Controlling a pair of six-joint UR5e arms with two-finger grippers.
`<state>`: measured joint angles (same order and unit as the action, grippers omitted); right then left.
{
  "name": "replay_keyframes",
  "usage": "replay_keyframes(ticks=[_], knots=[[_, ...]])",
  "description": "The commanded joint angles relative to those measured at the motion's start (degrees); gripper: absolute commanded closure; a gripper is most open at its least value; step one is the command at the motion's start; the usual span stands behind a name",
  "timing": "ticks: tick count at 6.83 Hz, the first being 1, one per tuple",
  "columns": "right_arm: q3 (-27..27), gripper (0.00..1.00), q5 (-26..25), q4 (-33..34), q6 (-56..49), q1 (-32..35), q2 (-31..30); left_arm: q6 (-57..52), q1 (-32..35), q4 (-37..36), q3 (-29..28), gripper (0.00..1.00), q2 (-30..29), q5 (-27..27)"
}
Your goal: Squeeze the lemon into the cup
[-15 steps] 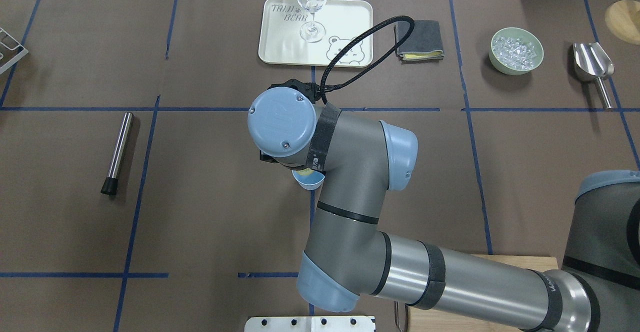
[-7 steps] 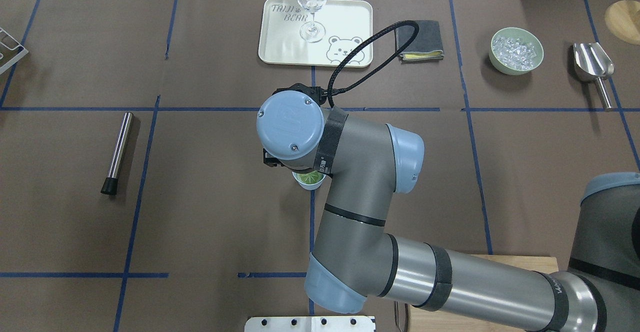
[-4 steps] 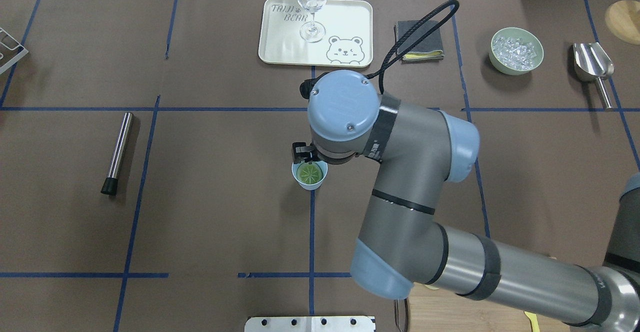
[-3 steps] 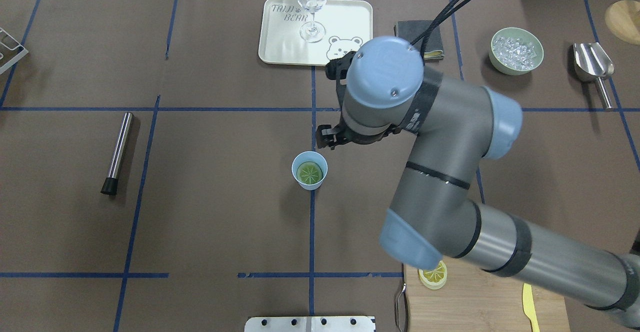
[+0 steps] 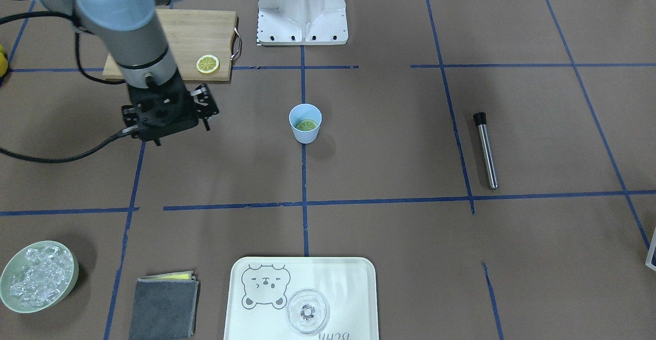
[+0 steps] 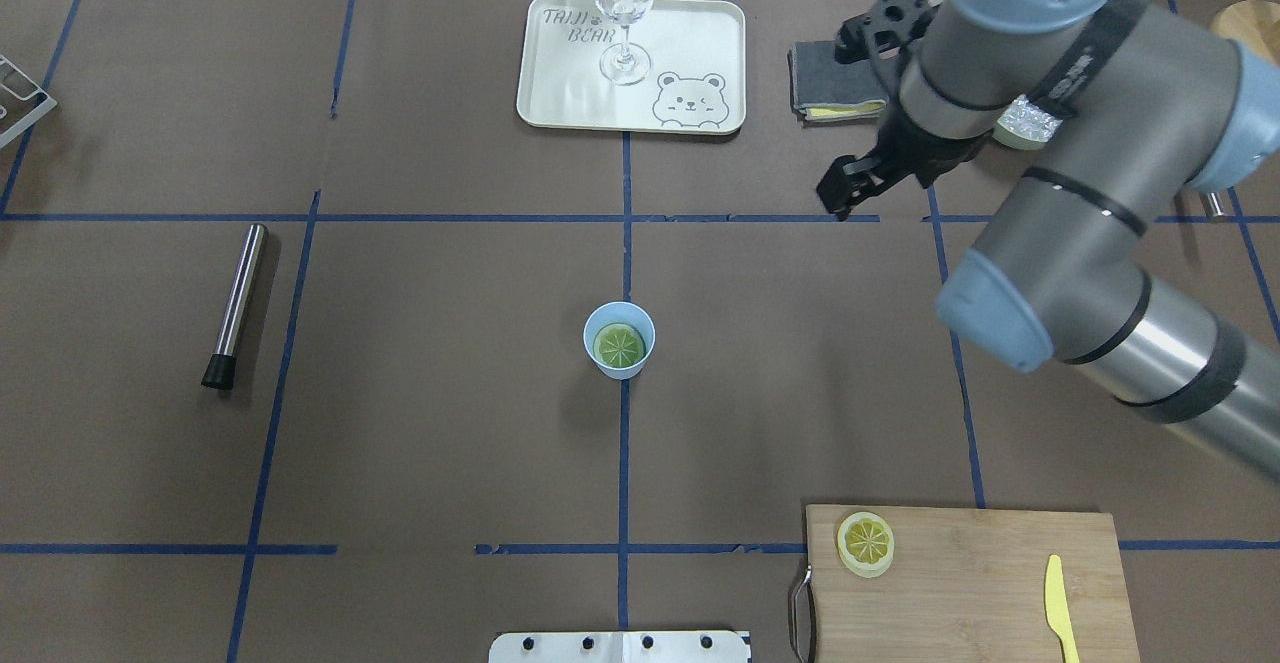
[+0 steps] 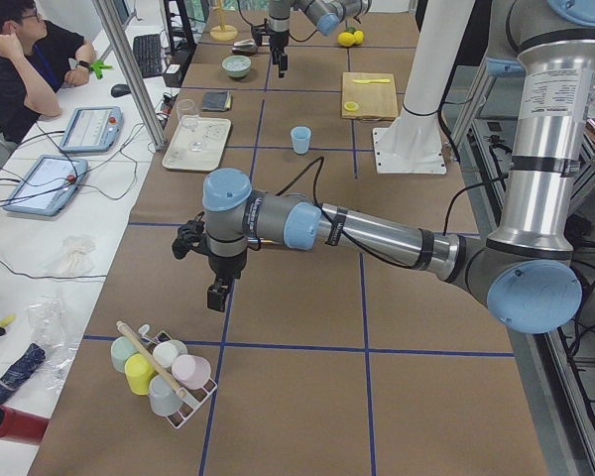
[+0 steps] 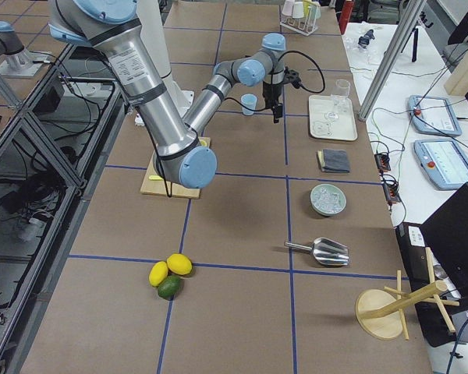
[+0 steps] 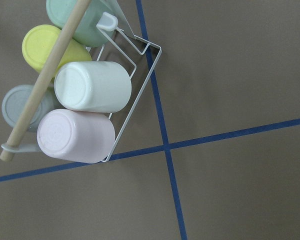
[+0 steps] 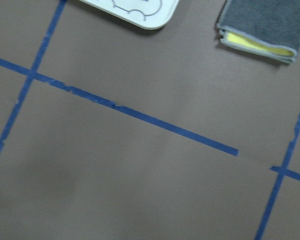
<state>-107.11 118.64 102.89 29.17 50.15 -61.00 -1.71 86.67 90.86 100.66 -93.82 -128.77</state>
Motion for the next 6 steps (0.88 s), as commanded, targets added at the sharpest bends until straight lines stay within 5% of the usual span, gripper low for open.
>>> replay_keyframes(ticks=[1,3,4,6], knots=[[0.2,0.0,4.8,-0.8,-7.2,9.8,-11.0,2.8,-2.1,8.7,0.5,0.0,0.2,-8.0],[1.1,0.0,4.4,-0.9,-8.2,15.9,-20.3,21.8,-12.6,18.5,1.7,0.0,0.0,-6.2],[1.1,0.0,4.7,-0.9,-10.6,17.9,-22.3,32.8,-19.5,25.1,2.3,0.0,0.1,3.4],[1.2,0.0,5.0,-1.3,-16.7,21.0,-26.4,51.8,-29.3,26.9,1.4,0.01,-2.0,6.5]])
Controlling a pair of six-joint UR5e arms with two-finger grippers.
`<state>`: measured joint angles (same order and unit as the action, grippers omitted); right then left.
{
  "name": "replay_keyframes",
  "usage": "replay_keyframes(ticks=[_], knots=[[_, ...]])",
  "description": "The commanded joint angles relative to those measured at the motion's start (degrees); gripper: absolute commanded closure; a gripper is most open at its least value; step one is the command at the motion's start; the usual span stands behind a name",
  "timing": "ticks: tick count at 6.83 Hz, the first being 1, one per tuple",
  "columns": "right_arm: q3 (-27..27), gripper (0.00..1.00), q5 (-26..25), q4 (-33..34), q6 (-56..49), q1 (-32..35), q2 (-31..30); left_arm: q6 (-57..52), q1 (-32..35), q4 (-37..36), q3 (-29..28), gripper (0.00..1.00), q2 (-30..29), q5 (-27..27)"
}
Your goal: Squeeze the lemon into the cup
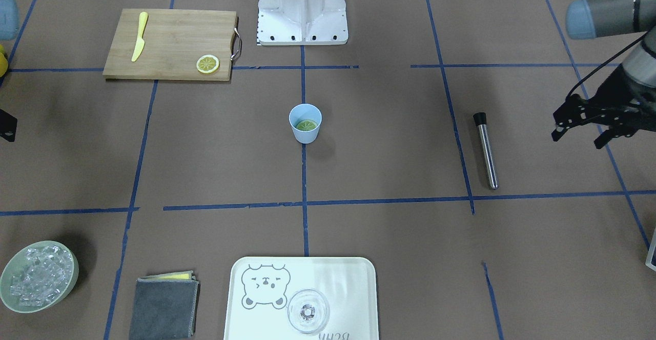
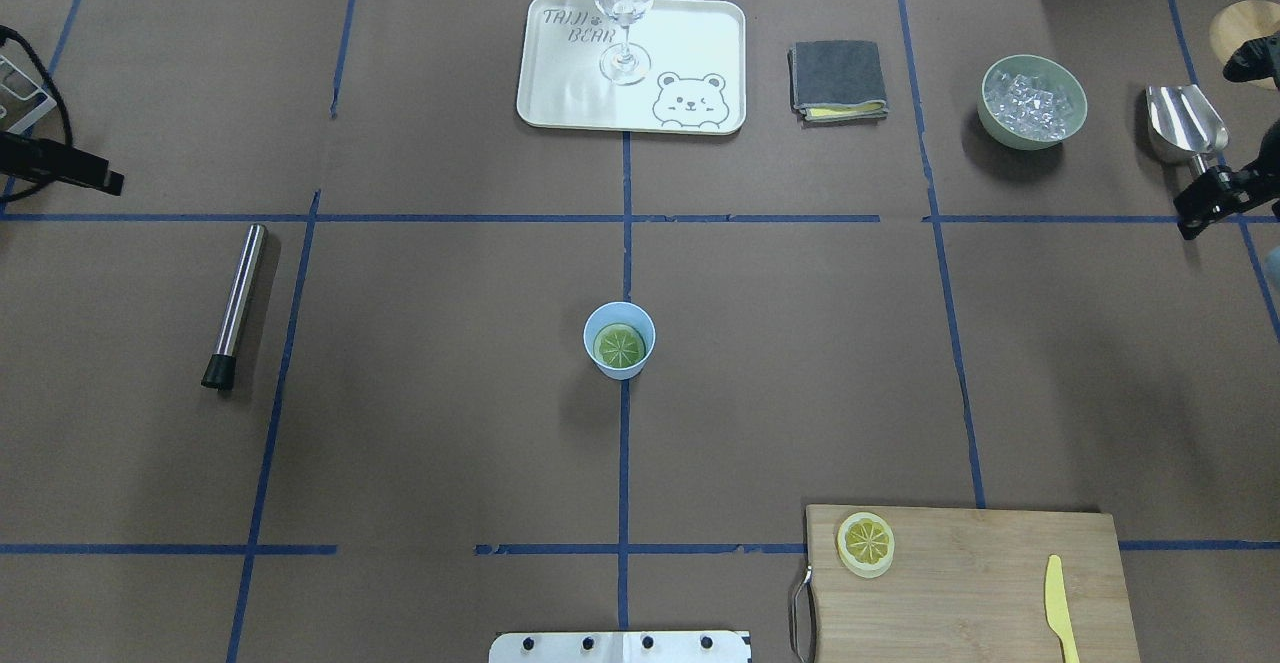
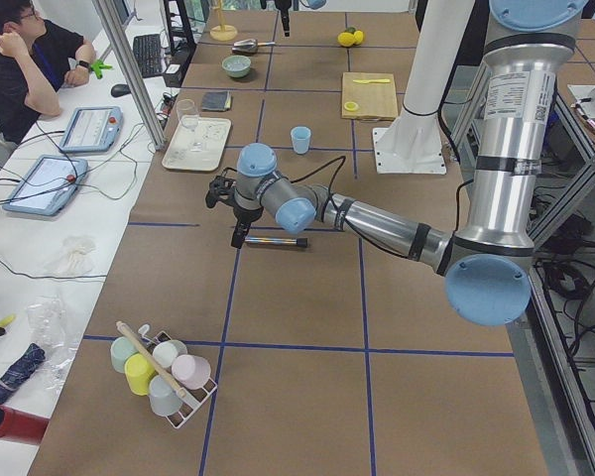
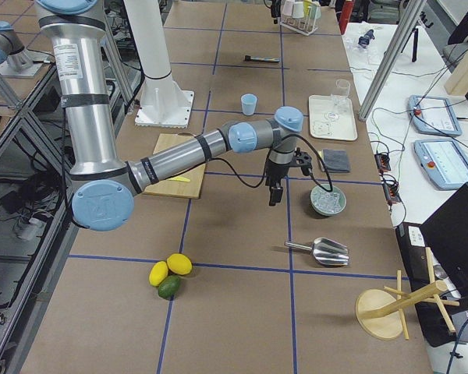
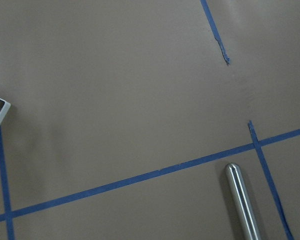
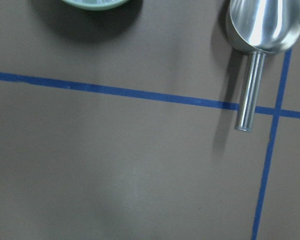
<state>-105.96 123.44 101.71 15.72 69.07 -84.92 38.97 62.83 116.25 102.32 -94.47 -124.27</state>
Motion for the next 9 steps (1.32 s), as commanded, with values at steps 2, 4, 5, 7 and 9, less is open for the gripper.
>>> replay_keyframes(ticks=[2,4,5,7,9], knots=[[0.0,0.0,1.1,-0.2,-8.6,5.4,-5.7,17.6,-11.5,1.8,-2.2,0.14,-2.9,5.7],[-0.3,0.0,1.1,-0.4,-12.2,8.2,-8.0,16.8,-13.0,8.1,-8.9,0.17,-3.2,8.4],[0.0,0.0,1.0,-3.7,-12.6,8.8,-10.1,16.8,-13.5,12.4,-12.6,0.18,-3.3,8.5],[0.0,0.0,1.1,-5.4,-12.6,9.7,-11.1,16.8,-14.6,12.9,-13.6,0.33,-4.5,8.6],[0.0,0.0,1.1,-5.4,-12.9,10.3,-11.2,16.8,-15.9,12.6,-13.7,0.39,-5.2,9.3]])
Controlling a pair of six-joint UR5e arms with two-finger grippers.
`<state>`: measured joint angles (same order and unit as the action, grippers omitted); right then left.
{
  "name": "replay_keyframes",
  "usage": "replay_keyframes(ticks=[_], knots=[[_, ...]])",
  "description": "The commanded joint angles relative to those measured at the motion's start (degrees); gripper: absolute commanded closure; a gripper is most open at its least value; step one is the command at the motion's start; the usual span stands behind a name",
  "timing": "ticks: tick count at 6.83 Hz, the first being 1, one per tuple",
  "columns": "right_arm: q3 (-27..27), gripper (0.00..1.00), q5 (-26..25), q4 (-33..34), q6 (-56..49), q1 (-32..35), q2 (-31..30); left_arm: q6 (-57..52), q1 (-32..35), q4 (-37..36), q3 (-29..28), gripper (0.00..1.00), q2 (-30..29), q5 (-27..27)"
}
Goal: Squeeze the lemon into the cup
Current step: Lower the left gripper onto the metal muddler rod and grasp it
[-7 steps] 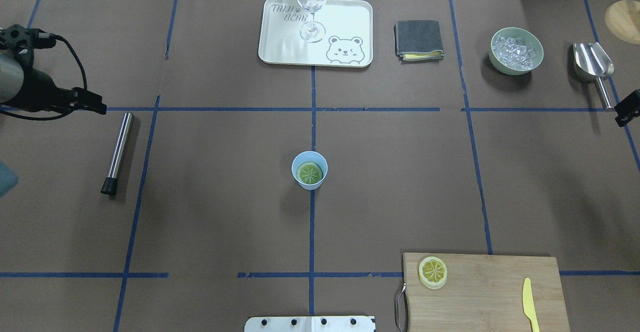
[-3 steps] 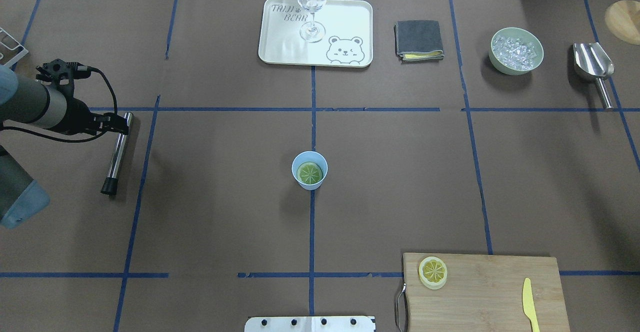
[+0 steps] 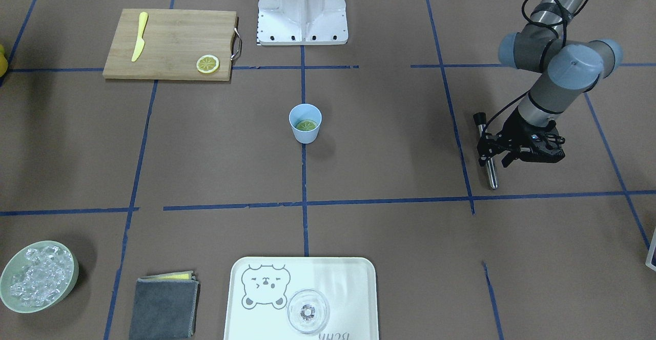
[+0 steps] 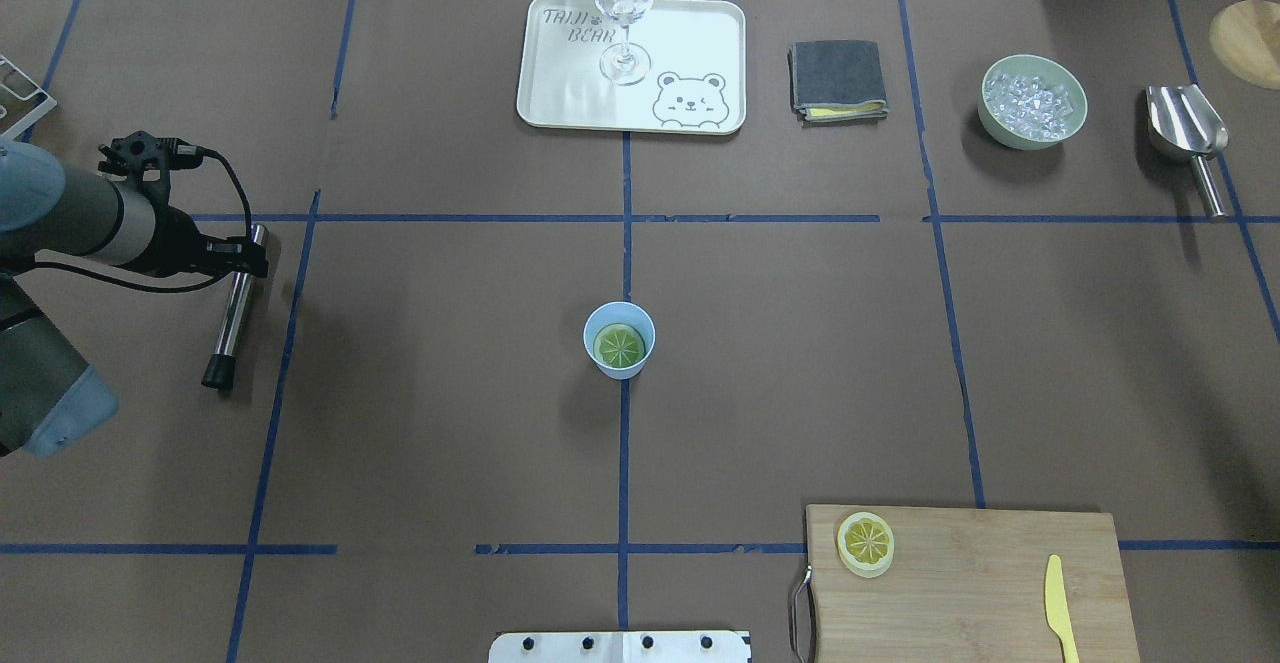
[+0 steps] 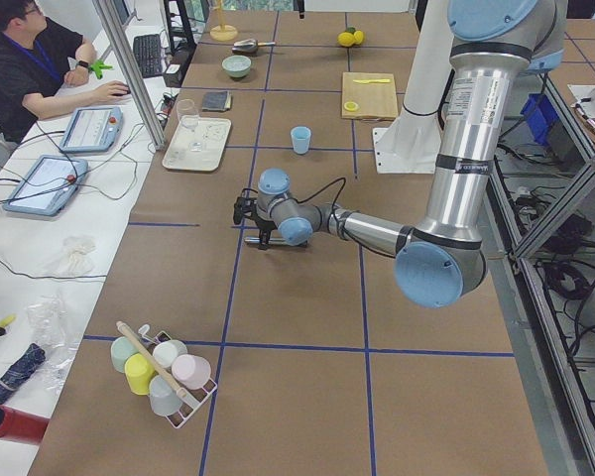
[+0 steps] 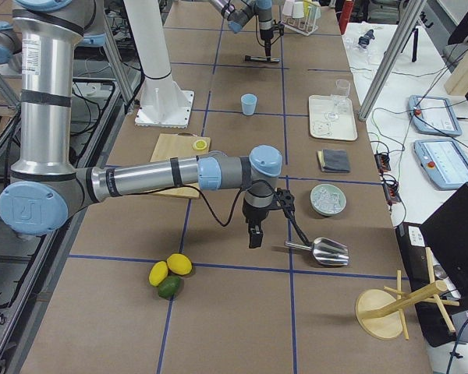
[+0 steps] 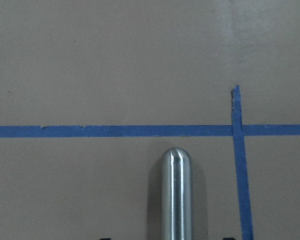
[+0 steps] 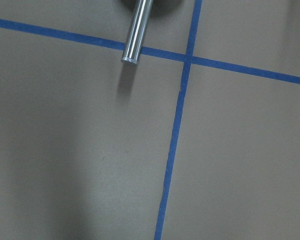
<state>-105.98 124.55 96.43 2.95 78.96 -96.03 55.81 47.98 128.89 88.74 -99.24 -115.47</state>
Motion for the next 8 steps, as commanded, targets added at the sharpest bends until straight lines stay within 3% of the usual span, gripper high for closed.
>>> replay_keyframes(ticks=[1,2,3,4,6,7,8], knots=[[0.1,0.0,0.1,-0.1,-0.1,0.4,-0.1,-0.1,-1.6,0.0,-0.2,0.4,-0.4,1.1],[0.0,0.0,0.1,-0.1,-0.1,0.4,-0.1,-0.1,-1.6,0.0,-0.2,0.58,-0.4,1.1],[0.0,0.0,0.1,-0.1,-0.1,0.4,-0.1,-0.1,-1.6,0.0,-0.2,0.83,-0.3,1.1],[0.0,0.0,0.1,-0.1,0.0,0.5,0.0,-0.1,-1.6,-0.2,0.1,1.0,-0.1,1.1],[-0.1,0.0,0.2,-0.1,0.0,0.5,0.0,-0.1,-1.1,-0.2,1.9,1.0,0.1,1.6],[-0.2,0.0,0.2,-0.1,0.0,0.5,0.0,-2.0,-0.7,-0.3,5.4,1.0,0.1,6.3],[-0.2,0.0,0.2,-0.1,0.1,0.5,0.0,-4.3,-0.4,-0.3,7.1,1.0,-0.1,6.7]])
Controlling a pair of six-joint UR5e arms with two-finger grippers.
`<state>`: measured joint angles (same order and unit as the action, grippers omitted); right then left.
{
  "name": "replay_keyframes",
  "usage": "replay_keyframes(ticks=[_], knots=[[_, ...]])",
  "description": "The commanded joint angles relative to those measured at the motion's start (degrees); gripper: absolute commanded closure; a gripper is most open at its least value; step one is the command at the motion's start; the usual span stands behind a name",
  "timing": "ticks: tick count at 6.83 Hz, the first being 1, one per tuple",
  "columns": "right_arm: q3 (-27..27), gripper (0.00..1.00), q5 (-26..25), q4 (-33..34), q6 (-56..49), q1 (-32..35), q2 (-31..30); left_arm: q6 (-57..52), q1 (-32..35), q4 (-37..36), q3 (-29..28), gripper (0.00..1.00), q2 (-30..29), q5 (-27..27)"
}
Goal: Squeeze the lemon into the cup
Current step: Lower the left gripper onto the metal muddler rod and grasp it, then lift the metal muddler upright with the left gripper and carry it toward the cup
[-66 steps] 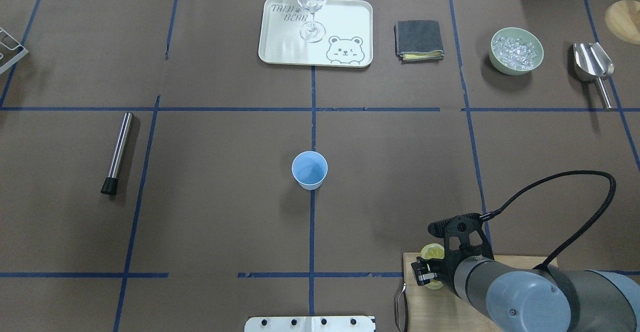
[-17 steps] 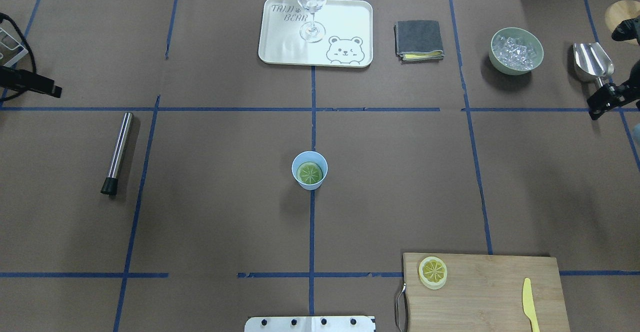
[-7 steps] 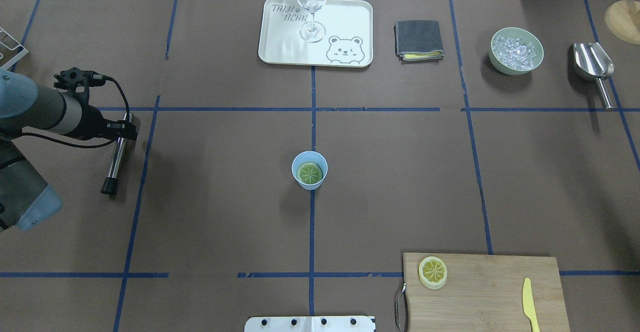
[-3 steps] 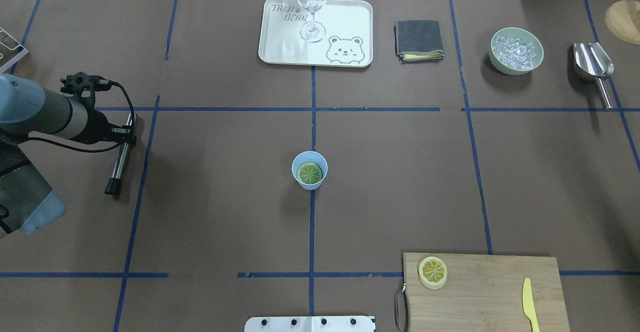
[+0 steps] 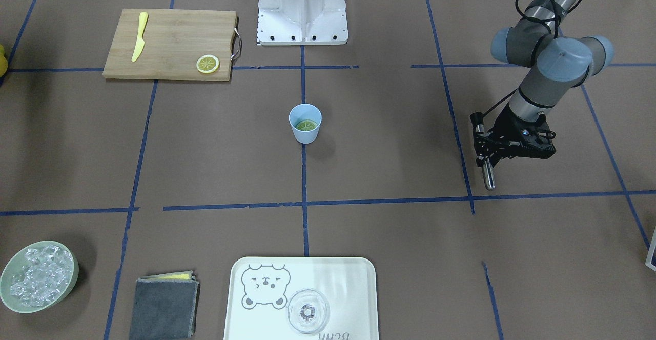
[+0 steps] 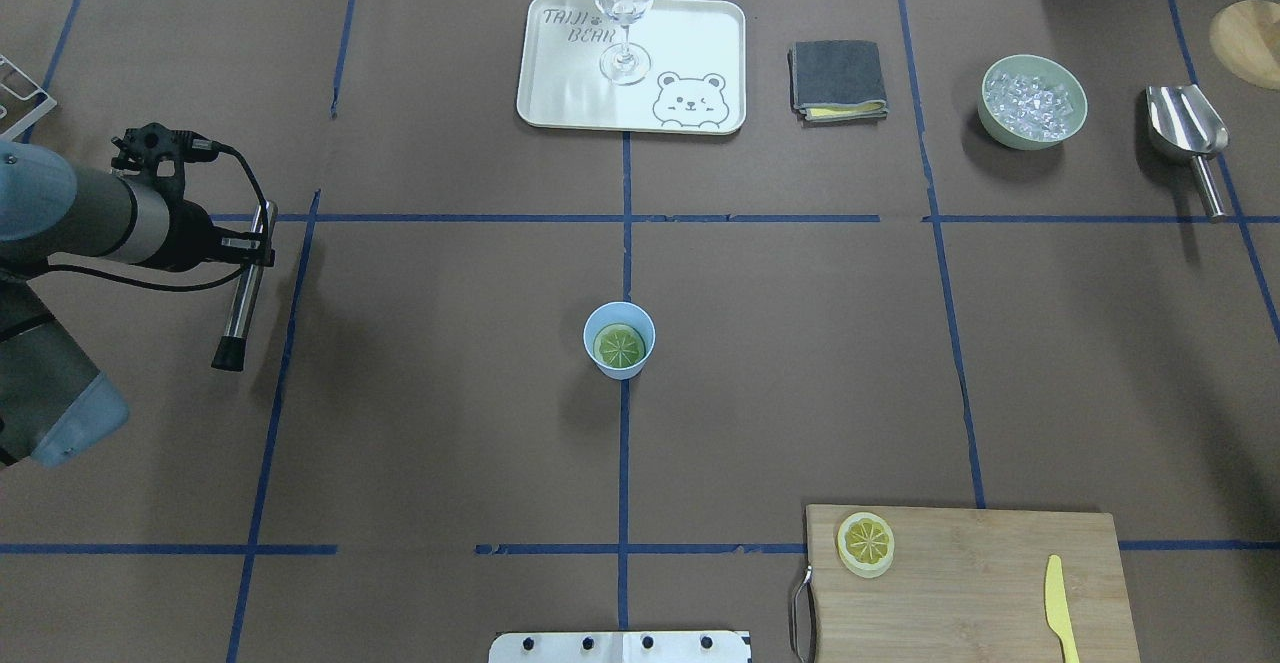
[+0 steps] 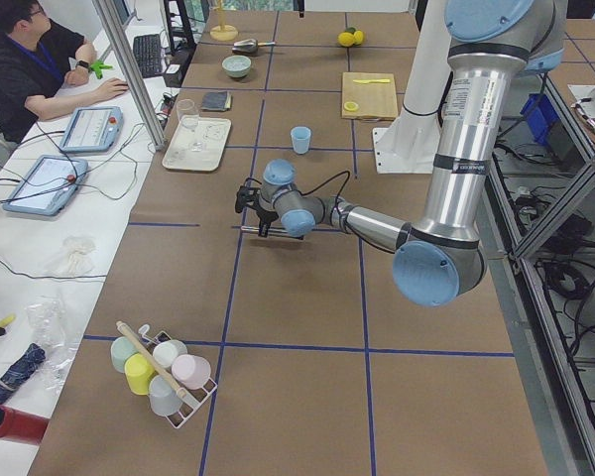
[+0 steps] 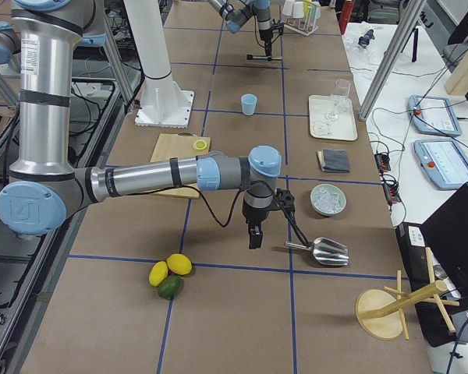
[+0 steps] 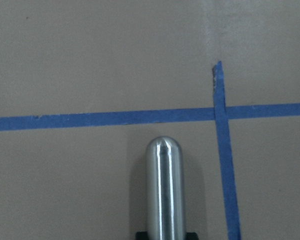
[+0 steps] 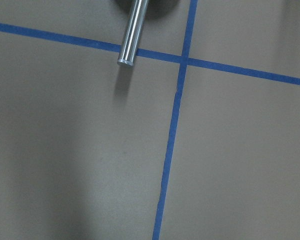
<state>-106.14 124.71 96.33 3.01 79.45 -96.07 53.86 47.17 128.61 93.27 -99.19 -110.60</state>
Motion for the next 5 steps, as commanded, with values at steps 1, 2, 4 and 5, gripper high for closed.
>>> replay_keyframes(ticks=[1,2,4,5], knots=[[0.0,0.0,0.0,0.0,0.1,0.0,0.0,-3.1,1.6,0.1,3.4,1.0,-0.7,2.0],[0.0,0.0,0.1,0.0,0.2,0.0,0.0,-6.6,2.4,0.1,4.9,1.0,-2.7,2.2],[0.0,0.0,0.0,0.0,0.4,0.0,0.0,-12.5,3.4,0.2,6.5,1.0,-6.4,2.2],[0.0,0.0,-0.1,0.0,0.5,0.0,0.1,-14.0,3.5,0.4,6.5,1.0,-8.5,2.1]])
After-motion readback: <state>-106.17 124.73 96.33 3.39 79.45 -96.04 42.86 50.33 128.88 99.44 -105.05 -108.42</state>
